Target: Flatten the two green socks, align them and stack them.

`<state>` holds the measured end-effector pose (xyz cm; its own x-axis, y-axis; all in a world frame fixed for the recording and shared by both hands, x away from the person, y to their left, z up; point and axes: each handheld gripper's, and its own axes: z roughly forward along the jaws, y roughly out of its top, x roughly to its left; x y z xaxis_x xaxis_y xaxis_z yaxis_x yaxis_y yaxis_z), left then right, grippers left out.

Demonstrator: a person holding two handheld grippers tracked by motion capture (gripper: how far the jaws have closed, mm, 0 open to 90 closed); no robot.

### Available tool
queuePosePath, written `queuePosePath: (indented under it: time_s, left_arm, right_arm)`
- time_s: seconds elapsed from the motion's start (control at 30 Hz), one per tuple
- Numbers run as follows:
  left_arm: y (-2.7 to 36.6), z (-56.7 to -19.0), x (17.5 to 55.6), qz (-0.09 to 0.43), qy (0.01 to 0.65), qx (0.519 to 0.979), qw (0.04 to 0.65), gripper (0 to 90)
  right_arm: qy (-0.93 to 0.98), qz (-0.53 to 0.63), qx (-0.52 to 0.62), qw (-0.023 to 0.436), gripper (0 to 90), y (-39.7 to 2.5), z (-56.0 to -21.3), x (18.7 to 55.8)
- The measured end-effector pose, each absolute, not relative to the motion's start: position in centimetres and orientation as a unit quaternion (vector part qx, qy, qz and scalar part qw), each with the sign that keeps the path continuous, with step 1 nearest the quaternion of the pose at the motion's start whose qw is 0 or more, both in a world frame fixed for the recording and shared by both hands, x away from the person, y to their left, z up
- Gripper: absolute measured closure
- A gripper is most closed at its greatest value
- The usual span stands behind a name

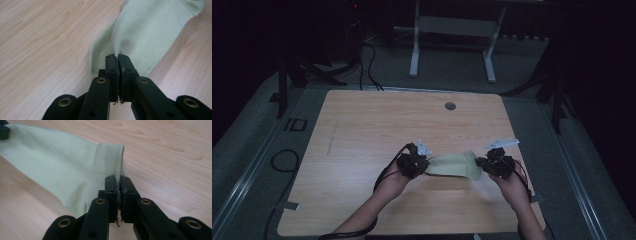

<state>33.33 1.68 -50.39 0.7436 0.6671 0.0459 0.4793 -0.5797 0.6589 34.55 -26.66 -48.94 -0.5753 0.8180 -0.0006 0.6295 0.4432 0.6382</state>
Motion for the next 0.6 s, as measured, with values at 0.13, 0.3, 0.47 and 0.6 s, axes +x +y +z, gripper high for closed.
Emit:
queuePosePath:
  time_s: [0.13,0.3,0.47,0.6]
  left_arm:
    - [1.1,-51.3,34.2,0.14,0.334,0.878,0.313,86.8]
    - [1.0,-52.4,34.8,0.14,0.348,0.874,0.308,86.7]
    - [1.2,-53.3,35.2,0.132,0.356,0.874,0.305,86.6]
    - [1.1,-54.0,35.4,0.132,0.358,0.874,0.3,86.2]
  right_arm:
    - [0.836,0.282,0.447,0.147,85.4,-26.7,-50.2,36.2]
    - [0.839,0.267,0.456,0.129,85.3,-26.4,-51.9,37.5]
    - [0.843,0.255,0.459,0.118,84.7,-26.1,-53.4,38.3]
    - [0.844,0.251,0.457,0.124,81.6,-25.9,-54.0,38.6]
